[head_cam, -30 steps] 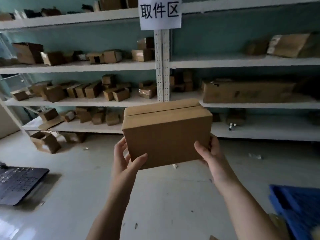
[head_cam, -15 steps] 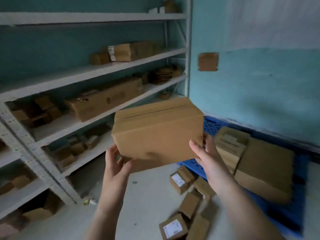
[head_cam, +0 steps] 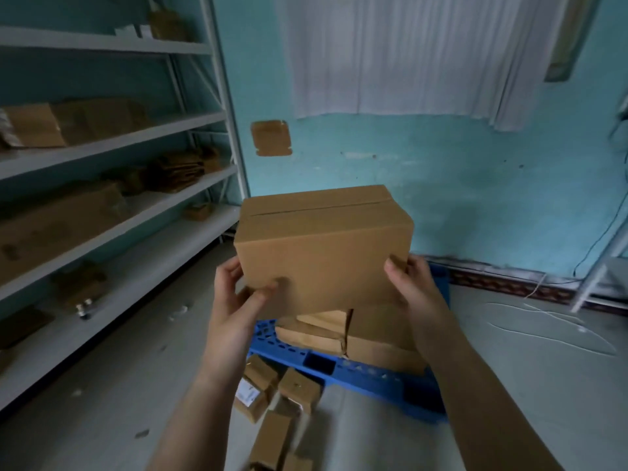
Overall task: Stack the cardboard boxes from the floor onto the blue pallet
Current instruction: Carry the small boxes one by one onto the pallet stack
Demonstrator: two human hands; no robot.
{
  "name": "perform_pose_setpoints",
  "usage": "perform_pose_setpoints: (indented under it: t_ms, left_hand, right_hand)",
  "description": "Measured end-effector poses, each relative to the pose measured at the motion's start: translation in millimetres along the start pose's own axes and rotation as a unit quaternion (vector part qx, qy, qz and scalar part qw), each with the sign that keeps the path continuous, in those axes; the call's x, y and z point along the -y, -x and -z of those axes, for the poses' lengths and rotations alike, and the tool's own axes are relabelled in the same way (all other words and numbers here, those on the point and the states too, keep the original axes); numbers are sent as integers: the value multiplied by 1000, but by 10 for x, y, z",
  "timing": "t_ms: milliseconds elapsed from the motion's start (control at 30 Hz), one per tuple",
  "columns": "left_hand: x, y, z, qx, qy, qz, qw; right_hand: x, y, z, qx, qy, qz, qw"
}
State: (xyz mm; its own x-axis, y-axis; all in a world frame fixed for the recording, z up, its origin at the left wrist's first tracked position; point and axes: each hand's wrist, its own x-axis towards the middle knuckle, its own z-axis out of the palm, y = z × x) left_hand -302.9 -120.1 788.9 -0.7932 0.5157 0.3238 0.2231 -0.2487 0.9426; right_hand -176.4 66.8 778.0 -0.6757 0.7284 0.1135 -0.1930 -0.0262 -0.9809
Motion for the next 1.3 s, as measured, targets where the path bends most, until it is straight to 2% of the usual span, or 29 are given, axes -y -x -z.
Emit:
perform_pose_setpoints:
  t_ms: [233, 533, 933, 1300]
  left_hand:
    - [268, -525, -857, 19, 12, 25, 999]
    - [751, -1426, -1461, 41, 30, 71, 996]
    - [1285, -3257, -1699, 53, 55, 92, 993]
    - [1679, -4392, -1935, 64, 26, 69, 995]
  right_hand:
    - [3, -634, 791, -26, 2, -8, 1000]
    - [-184, -1440, 1210, -59, -25, -12, 998]
    - [-286, -3143, 1102, -95, -16, -26, 995]
    - [-384, -4456, 970, -51, -31, -31, 998]
